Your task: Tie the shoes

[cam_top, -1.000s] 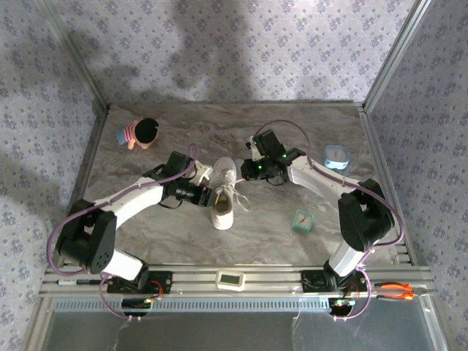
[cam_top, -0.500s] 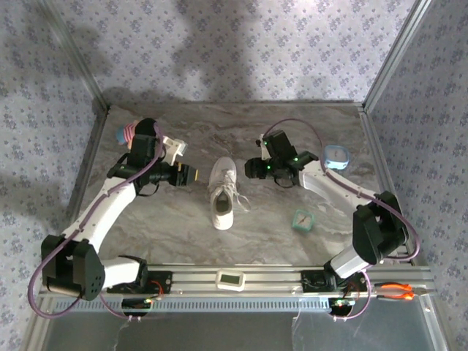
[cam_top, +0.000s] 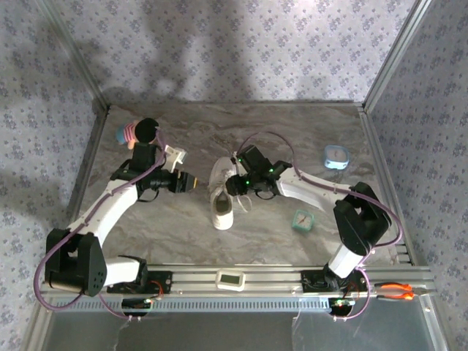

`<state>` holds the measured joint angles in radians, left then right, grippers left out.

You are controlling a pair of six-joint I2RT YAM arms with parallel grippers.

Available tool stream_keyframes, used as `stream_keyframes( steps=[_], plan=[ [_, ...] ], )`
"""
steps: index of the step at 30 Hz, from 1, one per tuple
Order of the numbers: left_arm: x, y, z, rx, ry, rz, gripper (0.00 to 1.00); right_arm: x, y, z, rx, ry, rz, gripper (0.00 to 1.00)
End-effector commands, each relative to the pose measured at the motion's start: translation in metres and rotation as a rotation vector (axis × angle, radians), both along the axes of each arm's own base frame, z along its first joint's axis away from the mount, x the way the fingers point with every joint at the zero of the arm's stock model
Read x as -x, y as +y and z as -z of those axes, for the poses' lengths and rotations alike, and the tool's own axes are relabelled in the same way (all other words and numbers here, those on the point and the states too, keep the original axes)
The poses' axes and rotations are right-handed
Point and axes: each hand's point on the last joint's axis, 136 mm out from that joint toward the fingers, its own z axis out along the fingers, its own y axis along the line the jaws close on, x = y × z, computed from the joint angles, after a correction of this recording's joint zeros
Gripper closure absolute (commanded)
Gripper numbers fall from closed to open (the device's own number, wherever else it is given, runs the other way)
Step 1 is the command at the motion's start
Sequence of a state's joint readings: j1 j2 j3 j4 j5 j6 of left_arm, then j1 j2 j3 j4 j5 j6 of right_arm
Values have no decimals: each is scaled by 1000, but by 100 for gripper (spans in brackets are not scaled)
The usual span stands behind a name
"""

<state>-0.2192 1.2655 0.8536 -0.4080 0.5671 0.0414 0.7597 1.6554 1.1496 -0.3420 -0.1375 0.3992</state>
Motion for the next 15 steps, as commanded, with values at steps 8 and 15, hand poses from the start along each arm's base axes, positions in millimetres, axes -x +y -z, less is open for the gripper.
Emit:
stream_keyframes(
  steps=[8, 15],
  plan=[
    [-3, 14, -10, -46, -111, -43, 47, -17, -15, -24, 30, -116, 41, 55],
    [-12, 59, -20, -197, -207, -245, 43, -33, -98, -52, 84, -229, 216, 46]
  ],
)
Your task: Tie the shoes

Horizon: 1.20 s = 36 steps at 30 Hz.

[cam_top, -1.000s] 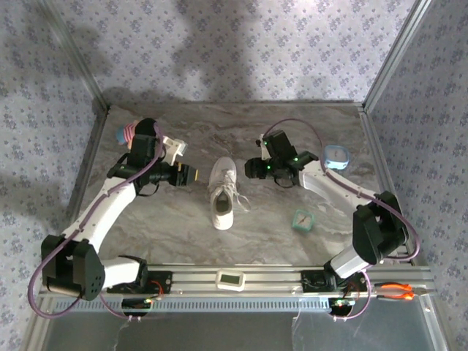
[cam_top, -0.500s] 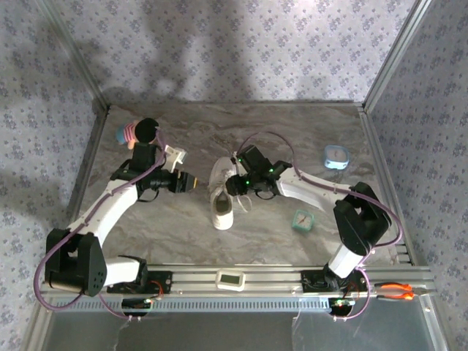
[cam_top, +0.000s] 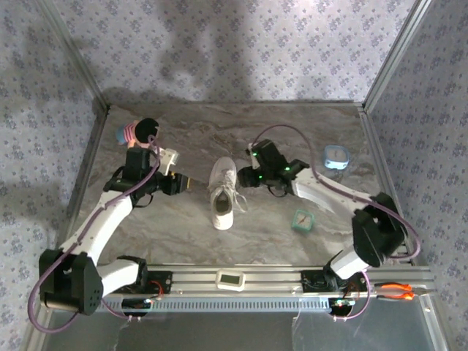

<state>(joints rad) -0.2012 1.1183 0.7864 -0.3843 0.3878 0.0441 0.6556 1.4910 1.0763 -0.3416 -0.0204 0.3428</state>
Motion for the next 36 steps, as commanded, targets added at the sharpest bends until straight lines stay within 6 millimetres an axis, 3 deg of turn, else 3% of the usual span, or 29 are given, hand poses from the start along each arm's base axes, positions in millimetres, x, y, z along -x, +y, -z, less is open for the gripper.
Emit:
stream_keyframes(
  steps=[1, 8, 11, 16, 21, 26, 36],
  plan=[
    [-11, 37, -10, -106, -84, -163, 43, -7, -54, -18, 53, -84, 131, 45],
    [-6, 110, -10, -146, -154, -503, 31, 3, -160, -35, 87, -225, 392, 26],
    [0, 129, -6, -127, -193, -604, 1, 11, -196, -35, 112, -284, 467, 15],
    [7, 139, 14, -132, -229, -659, 0, 19, -237, -25, 134, -372, 558, 8],
    [5, 139, 32, -145, -284, -638, 0, 27, -247, 3, 165, -403, 535, 2],
    [-8, 133, 48, -135, -336, -599, 0, 18, -253, 14, 174, -478, 540, 0],
    [-61, 119, 45, -136, -412, -479, 0, -15, -252, 40, 139, -498, 457, 0]
  ],
)
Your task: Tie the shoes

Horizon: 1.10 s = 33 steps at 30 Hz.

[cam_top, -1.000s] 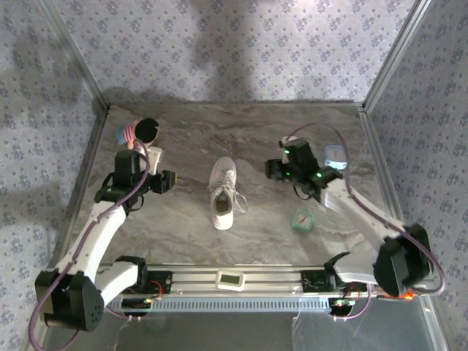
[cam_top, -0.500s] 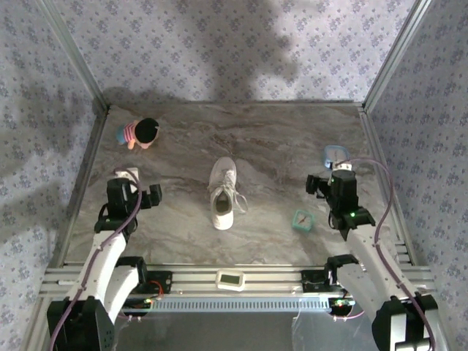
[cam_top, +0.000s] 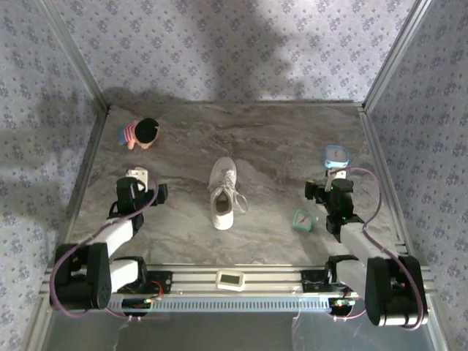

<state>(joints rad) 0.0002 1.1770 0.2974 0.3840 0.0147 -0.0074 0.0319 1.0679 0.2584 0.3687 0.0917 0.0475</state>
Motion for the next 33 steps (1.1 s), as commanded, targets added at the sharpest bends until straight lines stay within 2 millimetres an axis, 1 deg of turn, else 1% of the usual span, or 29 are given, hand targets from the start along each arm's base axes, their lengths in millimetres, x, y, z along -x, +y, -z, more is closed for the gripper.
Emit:
stream_keyframes(
  steps=[1, 5, 8, 10, 11, 13, 16, 19, 20, 21, 22, 24, 25, 33],
  plan=[
    [-39, -7, -43, -7, -191, 66, 0, -26, 8, -25, -6, -111, -80, 0],
    [-60, -13, -40, -6, -187, 108, 0, -46, 8, -24, 25, -117, -105, 0],
    [-71, -7, -32, 16, -151, 79, 0, -62, 8, -22, 49, -113, -130, 0],
    [-74, -2, -28, 32, -156, 60, 1, -70, 5, -16, 34, -113, -132, 0],
    [-76, 2, -25, 43, -167, 46, 0, -72, 4, -8, 22, -96, -130, 0],
    [-74, 6, -23, 51, -166, 29, 0, -74, 3, 1, 14, -98, -124, 0],
    [-74, 5, -23, 51, -167, 36, 0, -73, -8, 4, 5, -98, -75, 0],
    [-74, 7, -22, 46, -168, 22, 1, -74, -8, 4, 12, -99, -64, 0],
    [-73, 11, -20, 39, -188, -4, 1, -74, -9, 4, 13, -97, -61, 0],
    [-73, 10, -21, 43, -233, -2, 1, -74, -10, 4, 19, -99, -54, 0],
    [-69, 10, -14, 47, -188, 2, 1, -73, -10, 4, 26, -100, -46, 0],
    [-72, 9, -18, 42, -210, 2, 1, -73, -10, 3, 29, -103, -45, 0],
    [-70, 9, -15, 40, -186, 3, 1, -73, -9, 4, 30, -101, -46, 0],
    [-71, 9, -16, 28, -185, -4, 0, -73, -9, 4, 36, -102, -45, 0]
  ],
)
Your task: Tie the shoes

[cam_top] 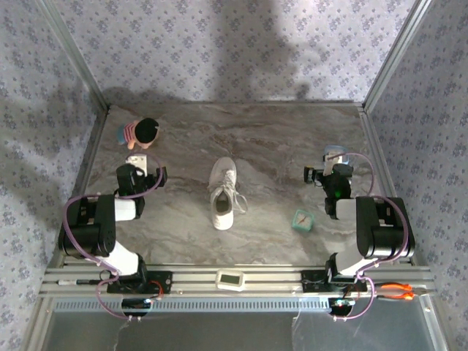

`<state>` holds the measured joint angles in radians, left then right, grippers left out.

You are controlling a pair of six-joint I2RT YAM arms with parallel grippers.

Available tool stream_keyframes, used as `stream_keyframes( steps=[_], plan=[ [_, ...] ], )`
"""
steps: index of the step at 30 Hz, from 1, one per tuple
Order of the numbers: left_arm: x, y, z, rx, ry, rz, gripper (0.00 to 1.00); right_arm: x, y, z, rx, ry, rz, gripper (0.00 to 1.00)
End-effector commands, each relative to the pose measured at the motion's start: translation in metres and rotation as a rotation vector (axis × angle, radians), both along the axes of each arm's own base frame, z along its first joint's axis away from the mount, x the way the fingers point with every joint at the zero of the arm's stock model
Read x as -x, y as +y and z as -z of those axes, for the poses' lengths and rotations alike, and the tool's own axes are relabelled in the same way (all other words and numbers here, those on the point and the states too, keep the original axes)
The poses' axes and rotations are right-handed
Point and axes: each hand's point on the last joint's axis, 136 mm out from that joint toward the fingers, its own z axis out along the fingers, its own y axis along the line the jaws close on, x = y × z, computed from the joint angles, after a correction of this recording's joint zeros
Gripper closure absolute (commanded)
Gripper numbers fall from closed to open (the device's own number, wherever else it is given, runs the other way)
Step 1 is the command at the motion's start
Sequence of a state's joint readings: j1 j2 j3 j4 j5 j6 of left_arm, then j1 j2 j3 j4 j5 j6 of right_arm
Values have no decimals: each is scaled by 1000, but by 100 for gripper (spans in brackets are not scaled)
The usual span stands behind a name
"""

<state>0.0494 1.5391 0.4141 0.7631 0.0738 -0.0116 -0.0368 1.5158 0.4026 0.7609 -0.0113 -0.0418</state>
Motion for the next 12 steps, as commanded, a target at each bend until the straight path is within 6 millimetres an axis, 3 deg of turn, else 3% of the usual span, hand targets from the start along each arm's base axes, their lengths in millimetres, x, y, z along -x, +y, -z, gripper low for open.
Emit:
stream_keyframes(
  steps=[1, 12],
  plan=[
    [-5, 0, -12, -2, -52, -5, 0, 0, -2, -2, 1, -17, 18, 0],
    [-5, 0, -13, -1, -53, -6, 1, -1, -3, -2, -12, -14, 14, 0]
  ],
)
